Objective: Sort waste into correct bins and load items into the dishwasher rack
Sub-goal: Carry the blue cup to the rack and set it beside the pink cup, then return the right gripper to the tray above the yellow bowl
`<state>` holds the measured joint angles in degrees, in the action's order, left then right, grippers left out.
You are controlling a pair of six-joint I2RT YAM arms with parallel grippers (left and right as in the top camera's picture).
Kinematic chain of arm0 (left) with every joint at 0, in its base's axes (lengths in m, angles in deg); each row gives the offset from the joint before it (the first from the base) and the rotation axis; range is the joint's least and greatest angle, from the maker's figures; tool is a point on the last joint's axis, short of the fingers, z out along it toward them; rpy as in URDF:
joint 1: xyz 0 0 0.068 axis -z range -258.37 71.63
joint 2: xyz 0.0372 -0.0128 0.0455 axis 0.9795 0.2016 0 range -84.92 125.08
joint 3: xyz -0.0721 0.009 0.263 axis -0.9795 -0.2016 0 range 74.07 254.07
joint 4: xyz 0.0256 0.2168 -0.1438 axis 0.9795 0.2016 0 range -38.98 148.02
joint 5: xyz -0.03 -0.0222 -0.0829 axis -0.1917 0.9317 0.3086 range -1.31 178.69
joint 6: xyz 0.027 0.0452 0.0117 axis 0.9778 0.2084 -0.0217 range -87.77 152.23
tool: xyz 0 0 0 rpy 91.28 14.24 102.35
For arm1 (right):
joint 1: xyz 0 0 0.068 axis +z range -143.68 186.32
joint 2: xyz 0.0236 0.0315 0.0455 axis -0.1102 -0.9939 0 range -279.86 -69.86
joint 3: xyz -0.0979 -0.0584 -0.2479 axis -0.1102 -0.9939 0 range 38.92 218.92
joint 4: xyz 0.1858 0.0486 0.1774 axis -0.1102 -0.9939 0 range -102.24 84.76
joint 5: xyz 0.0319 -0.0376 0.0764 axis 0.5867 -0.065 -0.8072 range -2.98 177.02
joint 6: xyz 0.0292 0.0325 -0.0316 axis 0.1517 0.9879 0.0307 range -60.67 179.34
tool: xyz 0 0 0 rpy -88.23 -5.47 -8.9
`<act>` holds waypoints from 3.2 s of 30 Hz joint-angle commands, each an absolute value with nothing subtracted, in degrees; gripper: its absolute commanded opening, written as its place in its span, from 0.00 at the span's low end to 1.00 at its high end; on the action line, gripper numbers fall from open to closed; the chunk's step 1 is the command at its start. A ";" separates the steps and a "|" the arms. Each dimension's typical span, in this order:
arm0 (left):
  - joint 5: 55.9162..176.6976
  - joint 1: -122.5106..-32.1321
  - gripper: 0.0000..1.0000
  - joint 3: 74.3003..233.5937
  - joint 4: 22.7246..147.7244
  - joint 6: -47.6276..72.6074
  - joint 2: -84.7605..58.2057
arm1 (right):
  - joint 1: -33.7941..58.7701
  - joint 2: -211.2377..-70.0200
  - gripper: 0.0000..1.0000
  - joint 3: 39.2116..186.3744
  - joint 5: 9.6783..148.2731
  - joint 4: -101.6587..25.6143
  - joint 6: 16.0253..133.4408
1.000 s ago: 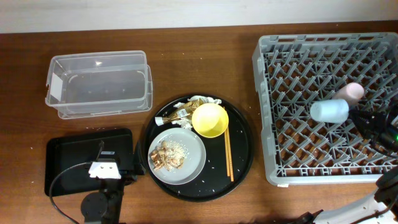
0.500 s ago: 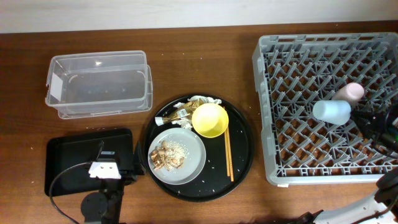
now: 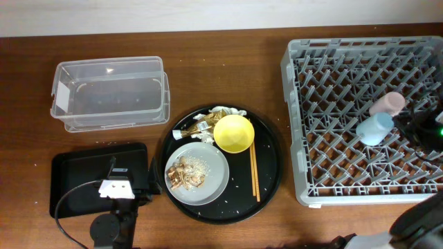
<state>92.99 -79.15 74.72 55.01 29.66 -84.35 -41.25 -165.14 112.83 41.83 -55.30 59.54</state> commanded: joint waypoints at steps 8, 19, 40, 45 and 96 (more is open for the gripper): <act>93.25 -79.41 1.00 74.56 55.36 30.53 -84.59 | -28.53 -152.60 0.41 112.83 67.21 -54.49 68.74; 93.25 -79.41 1.00 74.56 55.36 30.55 -84.59 | -23.22 -166.50 0.04 112.83 74.20 -55.04 70.82; 93.25 -79.41 1.00 74.56 55.36 30.55 -84.59 | -20.81 -138.00 0.98 116.13 27.40 -54.32 66.21; 93.25 -79.41 1.00 74.56 55.36 30.55 -84.59 | -6.17 -137.78 1.00 116.08 41.79 -57.70 64.04; 93.25 -79.41 1.00 74.56 55.36 30.55 -84.59 | 46.03 -182.98 0.42 121.98 95.53 -47.93 78.32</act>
<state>93.01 -79.15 74.72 55.01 29.66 -84.35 45.81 -182.61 117.74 91.16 -45.22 77.62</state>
